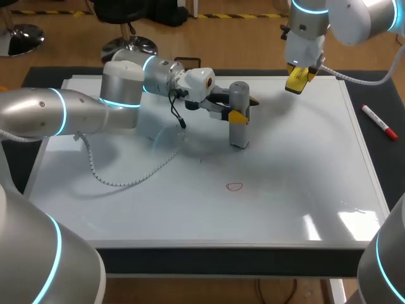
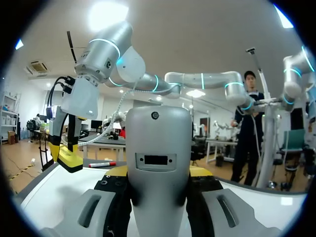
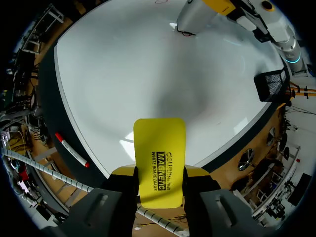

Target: Pick up the inspection probe, press it on each red-marked spot on the whiteboard one by one, put down the probe, pick up the eraser, and wipe off all the red marks.

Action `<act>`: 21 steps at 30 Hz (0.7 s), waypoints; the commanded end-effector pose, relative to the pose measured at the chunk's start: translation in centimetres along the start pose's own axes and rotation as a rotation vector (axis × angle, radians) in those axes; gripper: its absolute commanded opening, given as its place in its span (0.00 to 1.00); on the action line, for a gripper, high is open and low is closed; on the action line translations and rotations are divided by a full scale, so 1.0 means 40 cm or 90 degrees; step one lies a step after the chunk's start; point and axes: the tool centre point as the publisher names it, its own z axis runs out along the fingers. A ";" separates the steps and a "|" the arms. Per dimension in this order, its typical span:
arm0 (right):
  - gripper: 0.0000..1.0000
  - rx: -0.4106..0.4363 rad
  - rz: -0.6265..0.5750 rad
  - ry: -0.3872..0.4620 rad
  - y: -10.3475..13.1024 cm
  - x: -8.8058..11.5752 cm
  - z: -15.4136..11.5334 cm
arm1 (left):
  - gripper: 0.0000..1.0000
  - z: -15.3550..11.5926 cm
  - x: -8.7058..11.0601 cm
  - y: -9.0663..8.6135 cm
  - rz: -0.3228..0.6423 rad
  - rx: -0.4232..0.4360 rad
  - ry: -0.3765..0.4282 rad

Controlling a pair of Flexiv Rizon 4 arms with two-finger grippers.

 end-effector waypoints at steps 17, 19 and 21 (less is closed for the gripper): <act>0.00 0.001 -0.001 0.002 -0.002 0.000 -0.002 | 0.00 -0.043 0.024 -0.138 0.062 -0.034 -0.018; 0.00 0.001 -0.001 0.002 -0.002 0.000 -0.002 | 0.00 -0.058 0.025 -0.147 0.062 -0.043 -0.030; 0.00 0.001 -0.001 0.002 -0.002 0.000 -0.002 | 0.00 -0.080 0.027 -0.159 0.065 -0.047 -0.049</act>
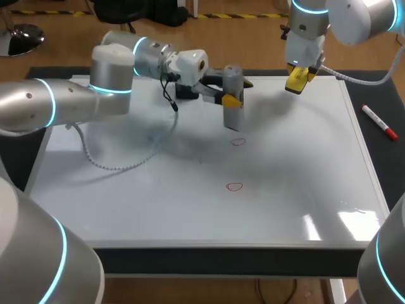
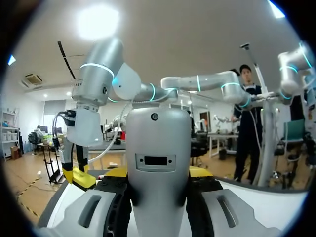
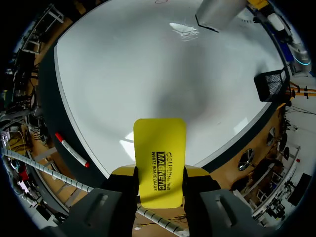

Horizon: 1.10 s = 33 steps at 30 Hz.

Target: Pick up the inspection probe, press it on each red-marked spot on the whiteboard one by one, put down the probe, pick up the eraser, and wipe off all the red marks.

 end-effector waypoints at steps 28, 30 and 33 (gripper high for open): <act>0.00 0.001 -0.001 0.002 -0.002 0.000 -0.002 | 0.00 -0.416 0.066 -0.115 0.026 -0.100 -0.314; 0.00 0.001 -0.001 0.002 -0.002 0.000 -0.002 | 0.00 -0.442 0.068 -0.114 0.026 -0.101 -0.333; 0.00 0.001 -0.001 0.002 -0.002 0.000 -0.002 | 0.00 -0.480 0.071 -0.112 0.029 -0.100 -0.362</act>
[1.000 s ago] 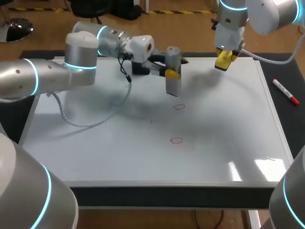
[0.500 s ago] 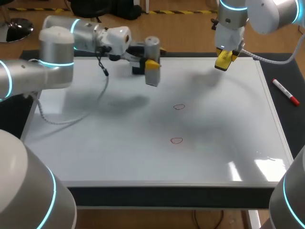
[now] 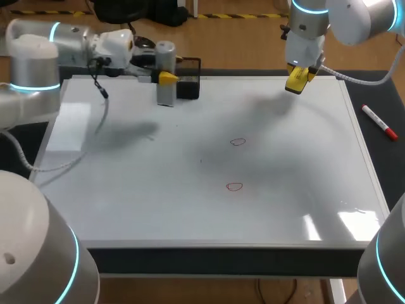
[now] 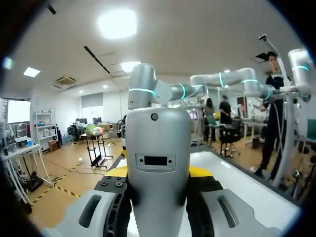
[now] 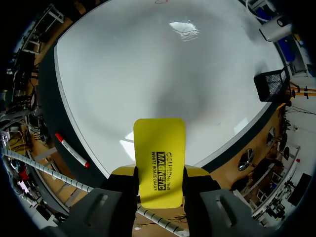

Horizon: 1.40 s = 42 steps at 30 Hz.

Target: Pick up the inspection probe, press it on each red-marked spot on the whiteboard one by one, put down the probe, pick up the eraser, and wipe off all the red marks.

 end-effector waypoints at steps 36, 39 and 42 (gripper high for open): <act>0.00 0.001 -0.001 0.002 -0.002 0.000 -0.002 | 0.00 -0.159 -0.034 0.032 -0.019 0.002 -0.206; 0.00 0.001 -0.001 0.002 -0.002 0.000 -0.002 | 0.00 -0.159 -0.034 0.032 -0.019 0.002 -0.206; 0.00 0.001 -0.001 0.002 -0.002 0.000 -0.002 | 0.00 -0.159 -0.034 0.032 -0.019 0.002 -0.206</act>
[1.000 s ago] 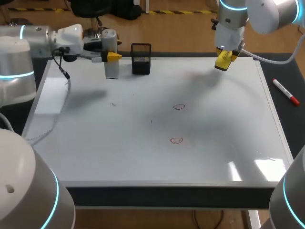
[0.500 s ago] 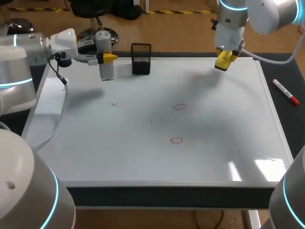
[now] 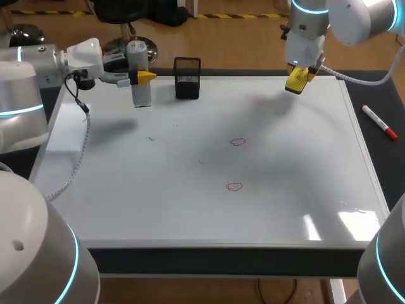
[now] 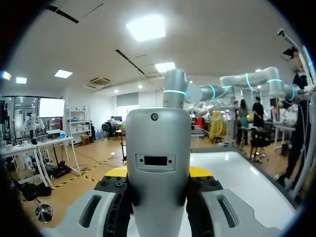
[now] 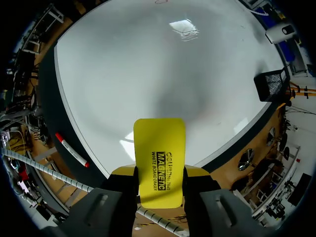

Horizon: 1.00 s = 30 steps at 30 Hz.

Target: Pick up the inspection probe, press it on each red-marked spot on the whiteboard one by one, put down the probe, pick up the eraser, and wipe off all the red marks.

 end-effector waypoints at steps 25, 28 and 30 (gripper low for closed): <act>0.00 -0.025 -0.185 -0.071 0.287 -0.174 0.002 | 0.00 0.000 0.002 -0.001 0.001 0.001 -0.002; 0.00 -0.046 -0.196 -0.078 0.333 -0.194 0.005 | 0.00 0.000 0.002 -0.001 0.001 0.001 -0.002; 0.00 -0.049 -0.197 -0.084 0.350 -0.203 0.006 | 0.00 0.000 0.002 -0.001 0.001 0.001 -0.002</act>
